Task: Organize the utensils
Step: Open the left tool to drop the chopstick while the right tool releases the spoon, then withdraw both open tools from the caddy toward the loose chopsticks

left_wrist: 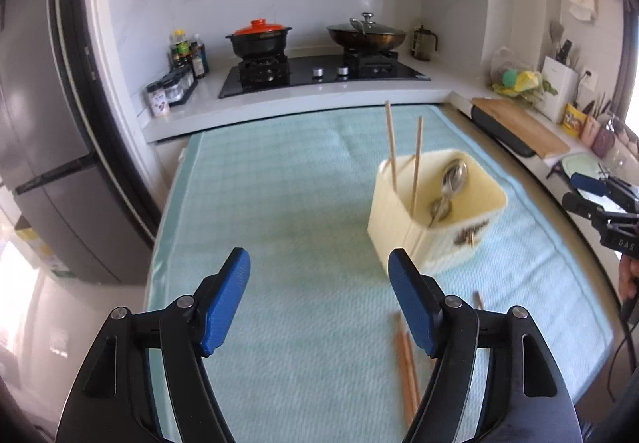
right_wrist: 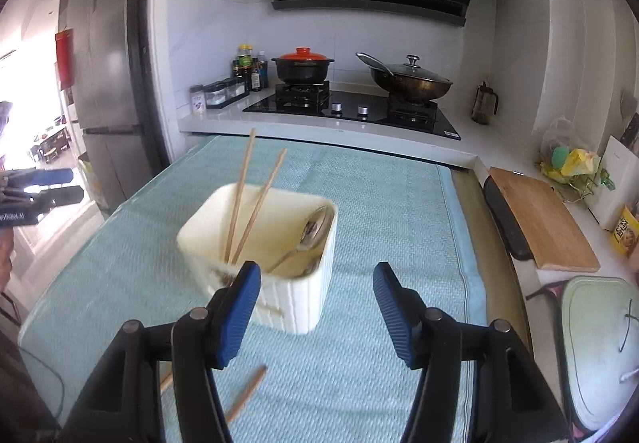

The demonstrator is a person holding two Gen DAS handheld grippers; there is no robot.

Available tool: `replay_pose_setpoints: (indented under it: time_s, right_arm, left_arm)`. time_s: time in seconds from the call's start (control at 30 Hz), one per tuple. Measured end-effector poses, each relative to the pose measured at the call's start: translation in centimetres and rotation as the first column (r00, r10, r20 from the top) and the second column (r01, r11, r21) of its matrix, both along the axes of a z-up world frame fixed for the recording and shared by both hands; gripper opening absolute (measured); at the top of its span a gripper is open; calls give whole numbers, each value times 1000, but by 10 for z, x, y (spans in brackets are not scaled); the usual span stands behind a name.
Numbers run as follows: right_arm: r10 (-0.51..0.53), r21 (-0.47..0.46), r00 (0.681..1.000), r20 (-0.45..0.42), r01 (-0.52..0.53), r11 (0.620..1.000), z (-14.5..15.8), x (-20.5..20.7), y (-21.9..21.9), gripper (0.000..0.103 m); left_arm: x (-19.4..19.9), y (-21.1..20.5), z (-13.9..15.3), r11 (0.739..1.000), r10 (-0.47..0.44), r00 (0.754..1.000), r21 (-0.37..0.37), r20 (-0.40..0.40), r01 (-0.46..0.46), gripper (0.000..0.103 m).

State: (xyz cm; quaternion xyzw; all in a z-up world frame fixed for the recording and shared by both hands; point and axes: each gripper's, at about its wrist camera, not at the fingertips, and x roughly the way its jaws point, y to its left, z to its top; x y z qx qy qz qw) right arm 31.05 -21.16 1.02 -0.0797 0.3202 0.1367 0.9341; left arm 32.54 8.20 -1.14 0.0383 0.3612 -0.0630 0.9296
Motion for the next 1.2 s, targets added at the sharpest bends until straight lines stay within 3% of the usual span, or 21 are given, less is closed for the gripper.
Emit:
replay_pose_setpoints:
  time_s: [0.1,0.23,0.4,0.63,0.87,1.2]
  right_arm:
    - [25,-45,1000,2,-24,999,-16,-52,1,60]
    - [17,-123,999,33,-12,992,-37,-113,1,60]
    - [-29,-98,999,36,32,995,-57,-163,-2,60]
    - [-90,-40,994,58,93,995,-68,-189,4,60]
    - [-88,-28,993,74,91,995,-73,-193,14,60]
    - [-68,-31,997,38,69,997,-87,-193,25,60]
  left_arm:
    - [-49,17,1,1000,14,1000,12,-10,-13,75]
    - [-104,26,2,999,42,999,7,31,-42,86]
    - [-140,21,-16,994,89,995,-70,51,-85,89]
    - [-147,1,-64,969,115,993,-221,13,-110,90]
    - [-142,-8,-83,972,108,994,-212,-2,-106,90]
    - [-146,-12,-99,982,127,992,-140,-22,-129,90]
